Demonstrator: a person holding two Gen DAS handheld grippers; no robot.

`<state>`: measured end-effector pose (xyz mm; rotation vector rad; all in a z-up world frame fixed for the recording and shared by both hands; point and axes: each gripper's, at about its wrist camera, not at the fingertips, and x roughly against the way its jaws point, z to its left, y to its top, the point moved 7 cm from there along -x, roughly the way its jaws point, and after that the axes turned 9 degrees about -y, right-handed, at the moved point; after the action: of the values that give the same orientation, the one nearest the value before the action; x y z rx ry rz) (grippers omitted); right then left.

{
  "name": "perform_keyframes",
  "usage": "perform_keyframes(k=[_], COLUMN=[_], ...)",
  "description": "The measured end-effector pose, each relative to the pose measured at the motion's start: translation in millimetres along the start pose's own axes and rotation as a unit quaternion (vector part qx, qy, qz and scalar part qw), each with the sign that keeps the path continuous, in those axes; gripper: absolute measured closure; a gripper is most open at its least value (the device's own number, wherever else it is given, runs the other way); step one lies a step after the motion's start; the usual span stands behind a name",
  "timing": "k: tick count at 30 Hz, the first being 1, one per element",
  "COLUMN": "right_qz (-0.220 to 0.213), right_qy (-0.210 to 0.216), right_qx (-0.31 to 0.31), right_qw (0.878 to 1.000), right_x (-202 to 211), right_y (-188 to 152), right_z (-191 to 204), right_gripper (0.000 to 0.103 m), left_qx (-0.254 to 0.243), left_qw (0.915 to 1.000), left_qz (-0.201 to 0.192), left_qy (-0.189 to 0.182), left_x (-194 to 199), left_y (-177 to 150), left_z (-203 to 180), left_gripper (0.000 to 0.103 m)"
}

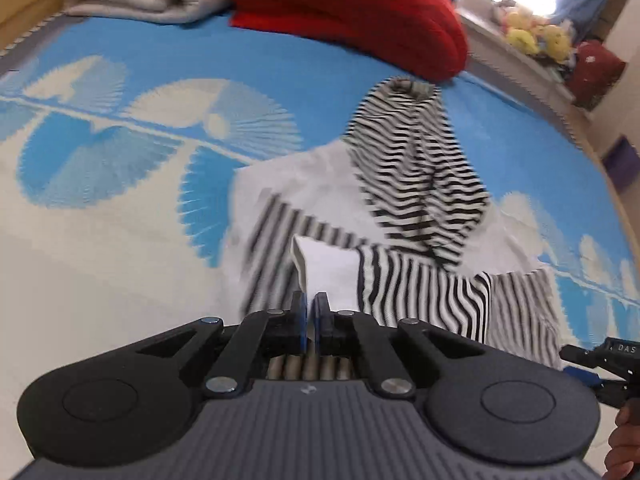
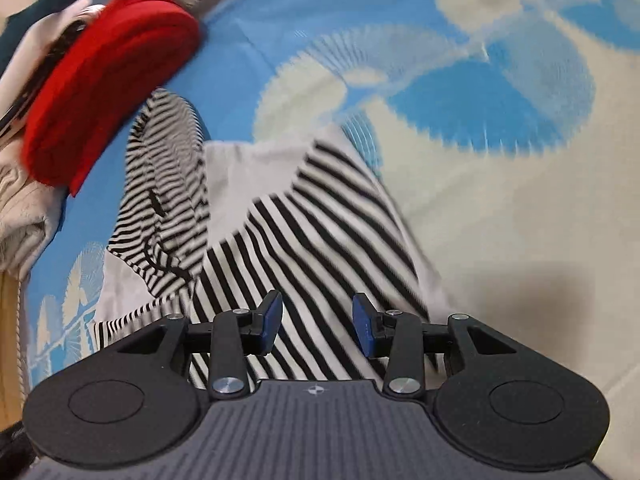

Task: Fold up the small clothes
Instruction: 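Lay the sleeve with the right tool across the shirt front and release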

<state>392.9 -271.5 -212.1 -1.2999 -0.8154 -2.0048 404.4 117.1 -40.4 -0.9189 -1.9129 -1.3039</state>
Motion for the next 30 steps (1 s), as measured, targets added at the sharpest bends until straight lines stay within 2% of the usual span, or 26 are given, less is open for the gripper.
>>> perform_keyframes(k=[4, 5, 7, 9, 13, 16, 19, 22, 25, 27, 30], right_qz=[0.021, 0.025, 0.027, 0.026, 0.018, 0.007, 0.007, 0.034, 0.057, 0.05, 0.019], right_qy=[-0.035, -0.047, -0.066, -0.074, -0.096, -0.09, -0.069, -0.056, -0.064, -0.067, -0.056], right_qx=[-0.039, -0.045, -0.047, -0.051, -0.046, -0.033, -0.018, -0.016, -0.028, -0.022, 0.011], right_qw=[0.998, 0.998, 0.996, 0.996, 0.994, 0.995, 0.997, 0.998, 0.996, 0.996, 0.998], right_x=[-14.2, -17.4, -22.1, -24.4, -21.1, -16.5, -13.8, -21.9, -30.5, -25.5, -13.4], right_y=[-11.9, -13.8, -15.3, -14.8, -14.8, -12.9, -11.0, -14.6, -18.7, -19.2, -14.4], right_z=[-17.5, -22.9, -29.7, -34.0, -35.4, -29.9, -20.4, -18.1, -25.9, -23.3, -10.2], right_gripper=[0.062, 0.062, 0.063, 0.064, 0.066, 0.064, 0.063, 0.061, 0.061, 0.061, 0.06], left_qx=[0.038, 0.04, 0.048, 0.031, 0.031, 0.037, 0.031, 0.028, 0.022, 0.032, 0.024], left_qw=[0.9964, 0.9962, 0.9977, 0.9989, 0.9965, 0.992, 0.9925, 0.9949, 0.9914, 0.9912, 0.9946], left_qz=[0.047, 0.055, 0.04, 0.031, 0.077, 0.12, 0.116, 0.095, 0.12, 0.119, 0.089], left_qy=[0.059, 0.054, 0.026, 0.012, 0.0, 0.015, 0.02, 0.017, 0.046, 0.049, 0.047], left_x=[-8.2, -11.4, -13.0, -16.6, -40.2, -59.3, -60.6, -56.8, -66.5, -68.2, -58.7], left_y=[-20.2, -21.4, -17.6, -17.0, -32.8, -49.8, -50.2, -43.2, -50.1, -51.9, -42.1], left_z=[28.1, 29.2, 26.9, 19.1, 16.3, 23.3, 22.8, 18.1, 25.8, 30.5, 24.7], left_gripper=[0.098, 0.096, 0.096, 0.096, 0.092, 0.09, 0.09, 0.087, 0.083, 0.081, 0.081])
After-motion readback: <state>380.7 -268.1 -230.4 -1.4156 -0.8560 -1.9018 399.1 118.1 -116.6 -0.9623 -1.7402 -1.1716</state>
